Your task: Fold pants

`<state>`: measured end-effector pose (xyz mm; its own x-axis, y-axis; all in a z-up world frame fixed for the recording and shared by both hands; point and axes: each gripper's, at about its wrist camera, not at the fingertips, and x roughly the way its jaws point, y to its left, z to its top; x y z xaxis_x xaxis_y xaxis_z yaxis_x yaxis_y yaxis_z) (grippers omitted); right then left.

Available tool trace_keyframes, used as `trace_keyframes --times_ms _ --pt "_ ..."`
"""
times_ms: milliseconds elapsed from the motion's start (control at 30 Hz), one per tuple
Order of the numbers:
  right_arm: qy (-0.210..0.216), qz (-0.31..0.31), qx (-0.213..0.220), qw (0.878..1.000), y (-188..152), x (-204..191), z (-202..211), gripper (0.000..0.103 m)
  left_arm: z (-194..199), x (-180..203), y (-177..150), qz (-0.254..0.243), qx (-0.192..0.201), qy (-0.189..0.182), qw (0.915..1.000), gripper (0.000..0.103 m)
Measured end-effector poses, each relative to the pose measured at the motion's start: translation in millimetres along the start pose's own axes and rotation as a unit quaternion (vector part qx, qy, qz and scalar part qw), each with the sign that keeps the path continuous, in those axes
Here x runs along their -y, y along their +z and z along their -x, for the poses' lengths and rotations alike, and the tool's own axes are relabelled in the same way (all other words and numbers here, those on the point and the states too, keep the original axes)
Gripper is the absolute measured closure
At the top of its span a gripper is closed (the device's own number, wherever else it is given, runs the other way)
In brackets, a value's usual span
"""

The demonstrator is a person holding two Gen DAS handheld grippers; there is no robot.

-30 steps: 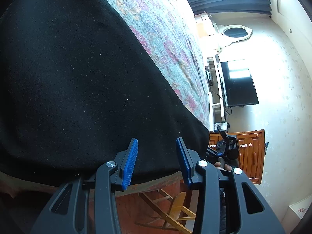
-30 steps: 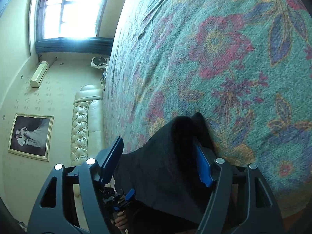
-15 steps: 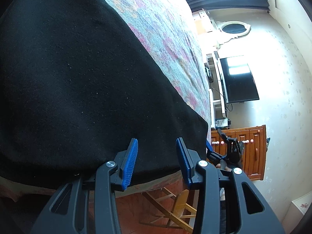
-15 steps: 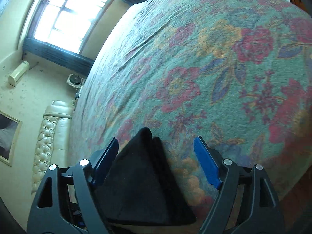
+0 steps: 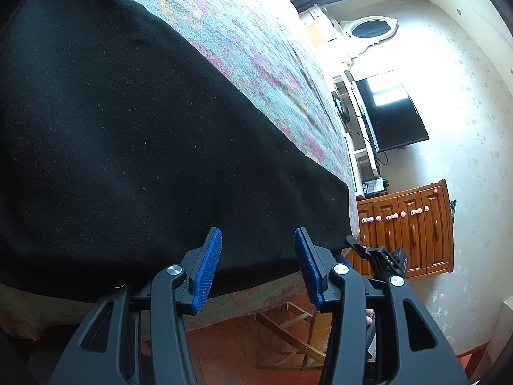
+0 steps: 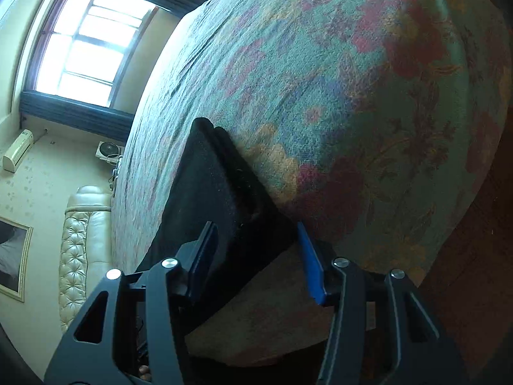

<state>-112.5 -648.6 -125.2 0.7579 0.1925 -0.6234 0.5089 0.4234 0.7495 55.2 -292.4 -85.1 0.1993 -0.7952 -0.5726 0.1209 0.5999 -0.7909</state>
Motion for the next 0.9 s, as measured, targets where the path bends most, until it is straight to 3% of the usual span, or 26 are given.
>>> trace_keyframes --times_ms 133,233,300,367,433,500,567,667,800,900 --pt "-0.008 0.017 0.021 1.000 -3 4 4 0.078 0 1 -3 -0.002 -0.005 -0.001 1.0000 0.055" --pt "-0.023 0.025 0.016 0.999 -2 14 -2 0.077 -5 5 -9 -0.018 -0.010 0.004 0.9998 0.055" --pt "-0.009 0.007 0.005 1.000 -1 22 -2 0.071 -5 10 -11 -0.039 -0.011 0.009 0.9991 0.055" --pt "-0.013 0.000 0.020 1.000 4 23 13 0.056 -1 12 -9 -0.044 -0.015 -0.002 0.9989 0.055" --pt "0.012 0.012 0.034 0.999 17 18 27 0.030 5 16 -5 -0.046 -0.020 -0.024 0.9985 0.055" --pt "0.042 0.032 0.032 0.998 33 10 31 0.029 12 24 0 -0.070 -0.019 -0.034 0.9968 0.051" --pt "0.066 0.052 0.014 0.996 52 1 23 0.027 24 33 7 -0.105 -0.007 -0.047 0.9933 0.029" --pt "0.073 0.073 -0.027 0.994 70 -10 -3 0.027 46 43 16 -0.160 0.018 -0.041 0.9861 0.019" --pt "0.048 0.110 -0.082 0.989 76 -22 -40 0.027 65 39 27 -0.200 0.028 -0.007 0.9793 0.017" --pt "0.058 0.120 -0.099 0.986 74 -30 -50 0.016 73 23 35 -0.204 0.029 0.044 0.9775 0.017"
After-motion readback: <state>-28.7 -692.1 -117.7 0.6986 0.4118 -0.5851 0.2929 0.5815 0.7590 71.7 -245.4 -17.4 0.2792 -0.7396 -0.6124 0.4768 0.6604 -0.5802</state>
